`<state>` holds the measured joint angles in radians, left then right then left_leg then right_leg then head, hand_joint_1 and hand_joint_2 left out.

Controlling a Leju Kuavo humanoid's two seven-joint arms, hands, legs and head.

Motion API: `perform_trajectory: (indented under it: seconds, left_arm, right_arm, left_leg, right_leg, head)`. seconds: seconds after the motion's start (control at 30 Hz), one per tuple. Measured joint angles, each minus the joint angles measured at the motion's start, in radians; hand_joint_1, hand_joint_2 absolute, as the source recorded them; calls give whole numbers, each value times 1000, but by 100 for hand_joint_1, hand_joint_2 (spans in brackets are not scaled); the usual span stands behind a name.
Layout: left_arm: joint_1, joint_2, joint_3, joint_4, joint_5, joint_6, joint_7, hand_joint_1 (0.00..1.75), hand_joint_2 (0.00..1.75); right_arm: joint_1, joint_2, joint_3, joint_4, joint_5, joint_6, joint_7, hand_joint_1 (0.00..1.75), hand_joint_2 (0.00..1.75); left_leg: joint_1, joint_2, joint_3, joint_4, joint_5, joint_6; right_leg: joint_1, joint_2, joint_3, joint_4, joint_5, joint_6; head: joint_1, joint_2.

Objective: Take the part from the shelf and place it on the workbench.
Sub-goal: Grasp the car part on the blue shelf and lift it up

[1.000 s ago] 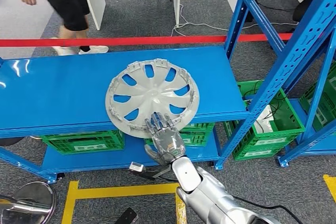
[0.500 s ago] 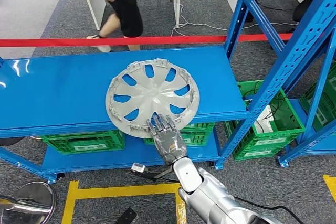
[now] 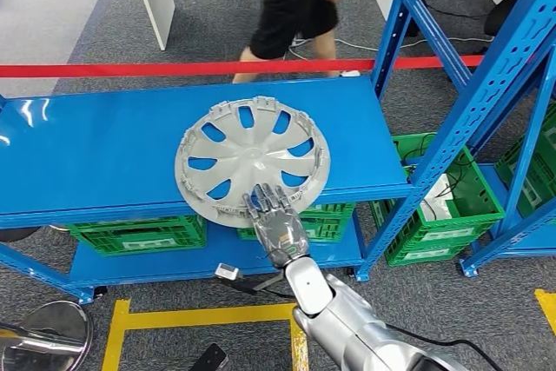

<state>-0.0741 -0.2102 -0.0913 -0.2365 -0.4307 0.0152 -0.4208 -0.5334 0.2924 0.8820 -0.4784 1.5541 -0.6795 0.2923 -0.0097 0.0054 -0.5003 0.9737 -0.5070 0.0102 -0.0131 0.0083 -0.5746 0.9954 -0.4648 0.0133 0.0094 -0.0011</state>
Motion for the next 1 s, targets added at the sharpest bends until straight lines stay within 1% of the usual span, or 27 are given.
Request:
perform_trajectory:
  seconds: [0.4,1.0]
  left_arm:
    - [1,0,0,0,12,4,0,0,0]
    - [1,0,0,0,14,4,0,0,0]
  right_arm:
    - [-8,7,0,-11,0,18,0,0,175]
    - [-8,7,0,-13,0,19,0,0,175]
  left_leg:
    - [0,0,0,0,0,0]
    - [0,0,0,0,0,0]
  right_leg:
    - [0,0,0,0,0,0]
    - [0,0,0,0,0,0]
  head:
    - [0,0]
    - [0,0]
